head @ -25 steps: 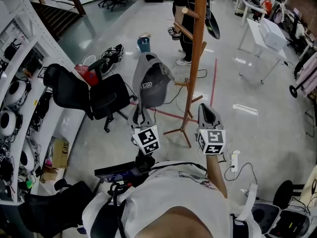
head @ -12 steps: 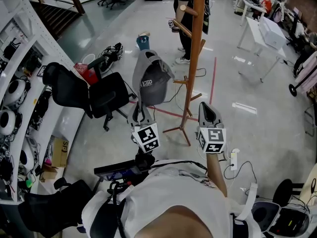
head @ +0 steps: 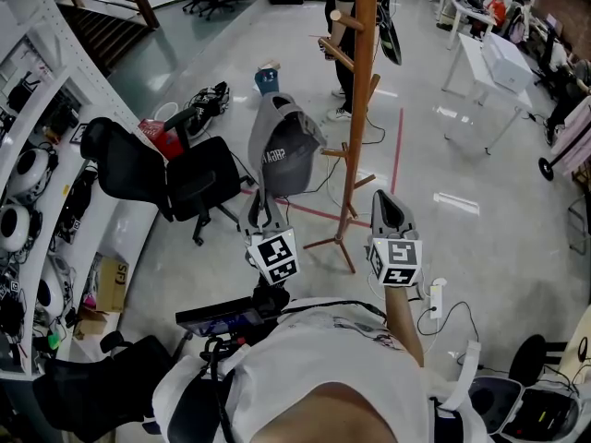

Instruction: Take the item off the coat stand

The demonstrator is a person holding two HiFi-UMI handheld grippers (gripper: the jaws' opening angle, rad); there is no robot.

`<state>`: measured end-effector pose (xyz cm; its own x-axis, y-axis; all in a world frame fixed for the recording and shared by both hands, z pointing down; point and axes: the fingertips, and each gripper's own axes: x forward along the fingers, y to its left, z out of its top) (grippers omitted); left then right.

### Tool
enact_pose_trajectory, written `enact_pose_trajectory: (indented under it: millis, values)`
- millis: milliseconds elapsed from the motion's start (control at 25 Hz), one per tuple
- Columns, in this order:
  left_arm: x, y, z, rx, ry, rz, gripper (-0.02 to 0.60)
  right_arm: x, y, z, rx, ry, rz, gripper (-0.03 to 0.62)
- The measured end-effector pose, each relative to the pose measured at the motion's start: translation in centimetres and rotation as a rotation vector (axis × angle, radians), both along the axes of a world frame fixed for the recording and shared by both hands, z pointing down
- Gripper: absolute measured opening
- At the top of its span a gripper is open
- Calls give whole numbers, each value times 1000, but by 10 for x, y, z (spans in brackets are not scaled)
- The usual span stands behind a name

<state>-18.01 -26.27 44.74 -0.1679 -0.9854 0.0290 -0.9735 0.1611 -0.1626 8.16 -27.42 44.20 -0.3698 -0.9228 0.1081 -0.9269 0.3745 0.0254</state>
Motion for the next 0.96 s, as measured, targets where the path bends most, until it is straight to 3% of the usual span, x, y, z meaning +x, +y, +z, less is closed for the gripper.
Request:
enact_pose_trajectory:
  millis: [960]
  values:
    - [6, 6, -2, 2, -1, 0, 26, 8, 8, -4, 11, -32, -2, 5]
